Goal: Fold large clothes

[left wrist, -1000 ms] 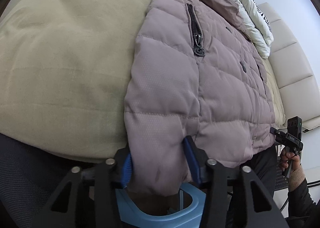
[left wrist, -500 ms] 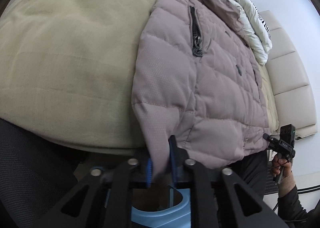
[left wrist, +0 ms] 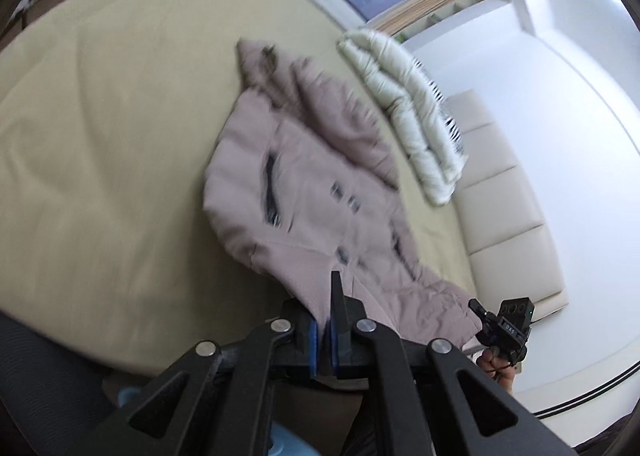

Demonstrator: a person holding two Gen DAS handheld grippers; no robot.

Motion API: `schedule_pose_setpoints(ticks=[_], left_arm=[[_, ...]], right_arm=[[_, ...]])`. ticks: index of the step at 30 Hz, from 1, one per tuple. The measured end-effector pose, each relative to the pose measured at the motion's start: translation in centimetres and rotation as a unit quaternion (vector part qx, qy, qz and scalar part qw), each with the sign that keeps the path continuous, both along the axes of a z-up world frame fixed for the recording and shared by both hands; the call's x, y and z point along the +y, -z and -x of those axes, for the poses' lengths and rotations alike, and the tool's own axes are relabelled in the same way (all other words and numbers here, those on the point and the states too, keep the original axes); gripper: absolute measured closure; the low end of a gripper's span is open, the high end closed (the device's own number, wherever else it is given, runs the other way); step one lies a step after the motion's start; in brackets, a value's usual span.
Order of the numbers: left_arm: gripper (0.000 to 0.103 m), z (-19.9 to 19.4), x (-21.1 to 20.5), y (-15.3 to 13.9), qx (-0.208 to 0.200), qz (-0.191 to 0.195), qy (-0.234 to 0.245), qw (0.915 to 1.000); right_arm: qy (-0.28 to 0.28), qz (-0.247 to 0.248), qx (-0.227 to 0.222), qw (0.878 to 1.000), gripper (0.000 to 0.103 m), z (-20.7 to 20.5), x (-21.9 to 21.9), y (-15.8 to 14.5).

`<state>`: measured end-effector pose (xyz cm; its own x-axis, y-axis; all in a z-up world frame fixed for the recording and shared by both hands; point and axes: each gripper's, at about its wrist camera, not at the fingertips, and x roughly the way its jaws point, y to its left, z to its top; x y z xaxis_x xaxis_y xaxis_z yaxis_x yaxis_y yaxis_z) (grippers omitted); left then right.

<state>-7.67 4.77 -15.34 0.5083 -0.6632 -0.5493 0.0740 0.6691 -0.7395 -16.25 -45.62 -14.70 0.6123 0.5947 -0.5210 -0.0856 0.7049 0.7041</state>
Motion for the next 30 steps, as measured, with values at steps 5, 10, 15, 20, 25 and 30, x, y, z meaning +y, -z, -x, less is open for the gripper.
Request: schedule_pose_setpoints(ticks=[5, 10, 15, 20, 25, 30], left_arm=[[0.098, -5.6, 0.6, -4.5, -0.053, 0.031, -0.025, 0.9978], [0.098, -13.9, 0.1, -7.8, -0.091, 0.024, -0.05, 0.9943], [0.098, -23.4, -0.9, -9.0, -0.1, 0.01, -0.065, 0.9928], [0.098, -32.5, -0.8, -7.3, -0.083, -0.003, -0.085, 0.9929], [0.098, -39.9, -1.8, -2.7, -0.046, -0.039, -0.095, 0.9937], [0.092, -44.8, -2.4, 4.5, 0.026, -0.068, -0.114, 0.9908]], right_arm=[[0.027, -0.016, -0.069, 0.997, 0.093, -5.0, -1.7, -5.5], [0.058, -0.003, -0.111, 0.992, 0.094, -12.5, -3.3, -10.0], [0.099, 0.026, -0.123, 0.987, 0.094, -21.8, -4.8, -12.3], [0.139, 0.043, -0.102, 0.984, 0.094, -32.3, -5.8, -11.5], [0.151, 0.081, -0.053, 0.984, 0.094, -42.8, -5.5, -6.6], [0.17, 0.052, 0.031, 0.984, 0.093, -49.7, -6.2, 2.6]])
